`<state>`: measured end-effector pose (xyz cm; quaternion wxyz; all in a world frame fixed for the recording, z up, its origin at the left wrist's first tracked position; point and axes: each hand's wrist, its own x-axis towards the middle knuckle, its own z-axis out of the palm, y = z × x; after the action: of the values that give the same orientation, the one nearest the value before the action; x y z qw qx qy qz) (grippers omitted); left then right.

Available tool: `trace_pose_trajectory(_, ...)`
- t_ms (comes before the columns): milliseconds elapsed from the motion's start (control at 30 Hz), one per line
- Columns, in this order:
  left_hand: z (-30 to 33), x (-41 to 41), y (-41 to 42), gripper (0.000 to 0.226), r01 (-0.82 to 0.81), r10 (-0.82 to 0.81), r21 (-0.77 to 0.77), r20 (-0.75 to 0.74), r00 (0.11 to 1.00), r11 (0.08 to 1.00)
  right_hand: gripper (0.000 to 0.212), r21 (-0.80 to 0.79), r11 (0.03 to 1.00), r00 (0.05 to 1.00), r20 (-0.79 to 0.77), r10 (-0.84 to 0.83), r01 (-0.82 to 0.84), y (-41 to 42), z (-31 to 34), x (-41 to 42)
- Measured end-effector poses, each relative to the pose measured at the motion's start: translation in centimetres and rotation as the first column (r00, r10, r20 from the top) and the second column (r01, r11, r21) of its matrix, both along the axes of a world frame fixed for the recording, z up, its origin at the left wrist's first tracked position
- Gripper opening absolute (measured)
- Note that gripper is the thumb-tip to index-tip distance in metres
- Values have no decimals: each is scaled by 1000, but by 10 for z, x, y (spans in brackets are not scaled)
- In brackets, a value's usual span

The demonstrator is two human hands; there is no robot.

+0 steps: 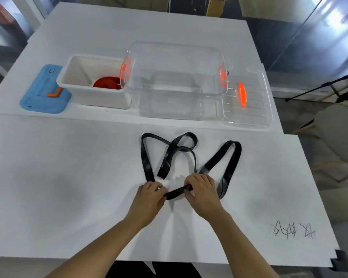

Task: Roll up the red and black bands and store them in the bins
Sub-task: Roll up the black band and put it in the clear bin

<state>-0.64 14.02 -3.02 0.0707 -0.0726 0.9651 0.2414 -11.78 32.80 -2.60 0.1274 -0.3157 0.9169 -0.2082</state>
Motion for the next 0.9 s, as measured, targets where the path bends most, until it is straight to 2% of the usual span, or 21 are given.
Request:
trace_pose_trajectory(67,34,-8,-5,13,-112,100,246,59,993,963,13,-88,995,997,59,-51,56,0,18,-8)
trace_pose_trajectory(133,75,-17,-7,13,-210,158,455,150,976,865,24,-180,972,982,141,-124,148,-2,38,-16)
trace_pose_trajectory(167,94,-21,-8,12,-241,179,527,165,970,815,30,-230,948,957,239,-162,218,-5,51,-20)
trace_pose_trajectory(267,146,-38,-13,16,-263,248,693,125,961,671,39,-389,842,844,518,-137,375,-21,93,-31)
trace_pose_trajectory(367,192,-56,-20,21,-213,302,737,13,953,641,37,-521,752,806,591,-23,404,-33,139,-40)
trace_pose_trajectory(533,272,-79,-29,16,-83,359,712,-247,900,697,37,-655,689,840,529,121,312,-42,210,-50)
trace_pose_trajectory(600,302,-86,-32,18,-18,357,730,-313,880,684,36,-732,639,868,454,199,236,-49,237,-53)
trace_pose_trajectory(700,343,-95,-30,22,39,398,782,-359,844,623,34,-784,592,877,405,261,186,-62,271,-57)
trace_pose_trajectory(800,379,-100,-28,17,54,435,792,-389,812,608,25,-817,561,912,324,253,134,-76,300,-61)
trace_pose_trajectory(900,406,-101,-33,16,111,463,798,-451,763,593,26,-831,551,931,257,259,76,-83,324,-69)
